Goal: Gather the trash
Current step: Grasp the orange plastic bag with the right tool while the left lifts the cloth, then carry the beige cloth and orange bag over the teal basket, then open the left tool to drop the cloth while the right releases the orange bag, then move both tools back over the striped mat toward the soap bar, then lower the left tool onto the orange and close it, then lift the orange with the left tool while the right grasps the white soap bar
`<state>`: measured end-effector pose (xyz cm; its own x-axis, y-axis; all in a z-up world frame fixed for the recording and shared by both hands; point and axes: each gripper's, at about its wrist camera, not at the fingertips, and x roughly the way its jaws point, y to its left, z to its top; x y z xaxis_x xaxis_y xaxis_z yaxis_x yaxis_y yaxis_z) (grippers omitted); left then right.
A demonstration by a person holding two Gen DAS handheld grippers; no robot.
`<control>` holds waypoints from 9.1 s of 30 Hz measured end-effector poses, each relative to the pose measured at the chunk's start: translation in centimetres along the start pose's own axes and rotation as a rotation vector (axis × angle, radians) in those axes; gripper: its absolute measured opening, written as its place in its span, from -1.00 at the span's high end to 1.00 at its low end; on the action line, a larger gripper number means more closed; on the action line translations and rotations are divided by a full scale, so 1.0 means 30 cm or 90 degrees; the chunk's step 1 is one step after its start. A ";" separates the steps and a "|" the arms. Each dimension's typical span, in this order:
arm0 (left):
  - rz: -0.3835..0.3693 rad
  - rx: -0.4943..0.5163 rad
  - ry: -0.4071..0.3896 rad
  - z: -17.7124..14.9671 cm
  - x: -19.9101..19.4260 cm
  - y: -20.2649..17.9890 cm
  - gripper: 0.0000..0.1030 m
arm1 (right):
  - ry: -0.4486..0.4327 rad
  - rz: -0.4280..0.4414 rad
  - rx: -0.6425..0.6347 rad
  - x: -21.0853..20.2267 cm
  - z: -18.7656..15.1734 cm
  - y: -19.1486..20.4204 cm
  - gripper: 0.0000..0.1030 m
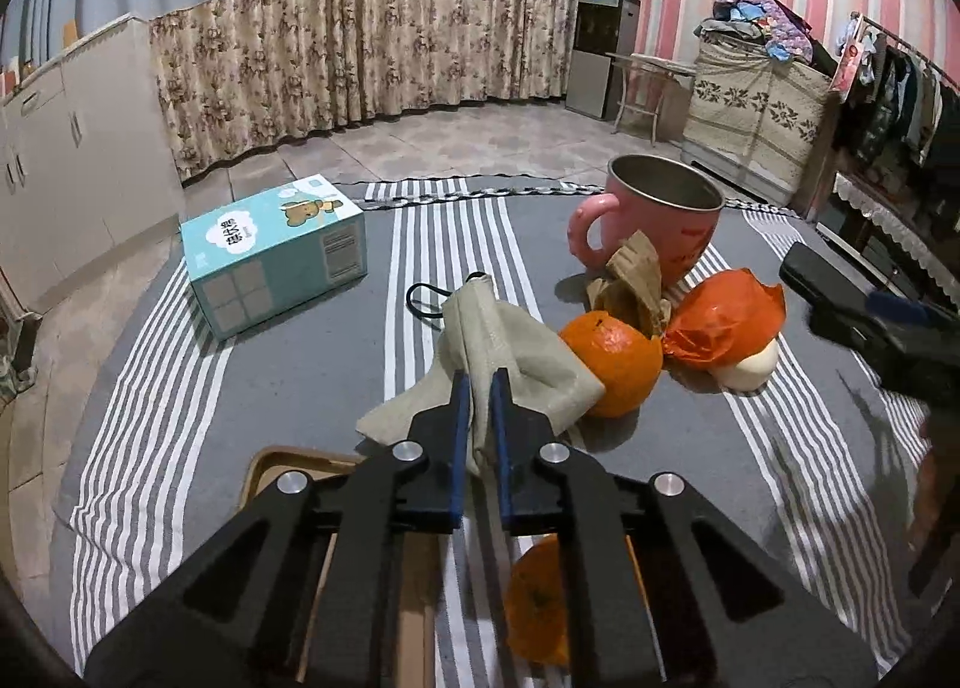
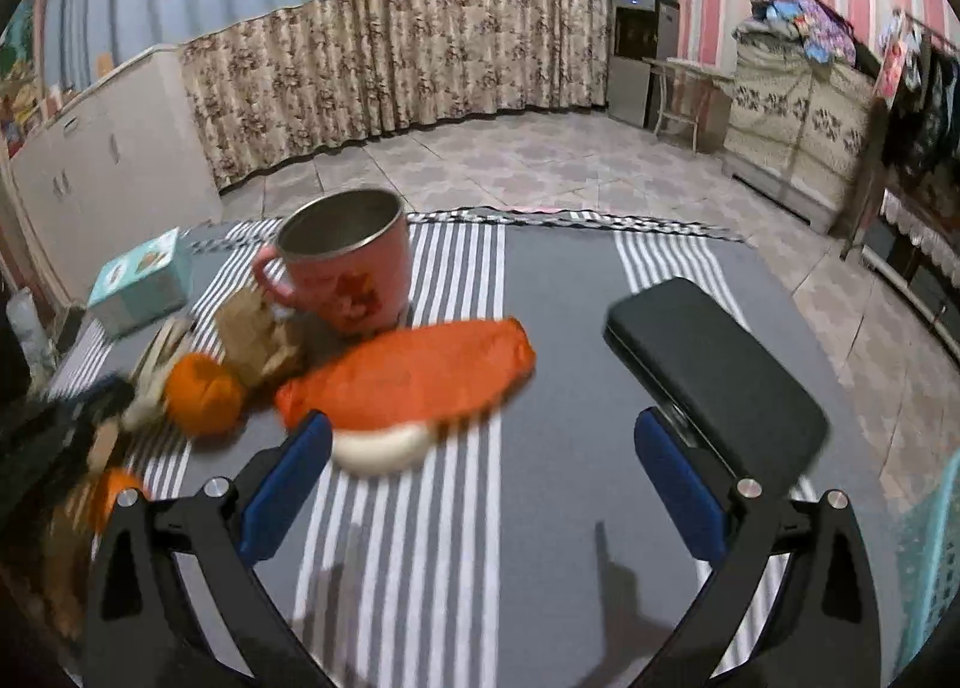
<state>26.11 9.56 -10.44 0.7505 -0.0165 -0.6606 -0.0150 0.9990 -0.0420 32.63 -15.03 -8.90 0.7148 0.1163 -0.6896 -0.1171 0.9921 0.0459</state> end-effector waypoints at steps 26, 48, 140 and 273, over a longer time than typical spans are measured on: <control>-0.021 -0.025 0.007 -0.002 0.011 0.026 0.89 | 0.008 -0.025 0.046 -0.014 -0.047 -0.234 0.97; -0.004 0.060 -0.082 0.064 -0.255 -0.149 0.94 | -0.171 -0.067 0.172 -0.695 -0.283 -0.737 0.97; -0.197 0.169 -0.146 0.046 -0.395 -1.189 -0.89 | -0.125 -0.222 0.267 -0.665 -0.387 -1.076 -0.85; 0.117 -0.154 -0.061 0.014 -0.052 0.155 0.20 | 0.067 0.050 -0.005 0.088 -0.060 0.075 -0.86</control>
<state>25.14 14.23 -9.31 0.7795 0.1784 -0.6005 -0.3042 0.9458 -0.1138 33.02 -12.56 -11.93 0.6270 0.1868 -0.7563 -0.1756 0.9797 0.0964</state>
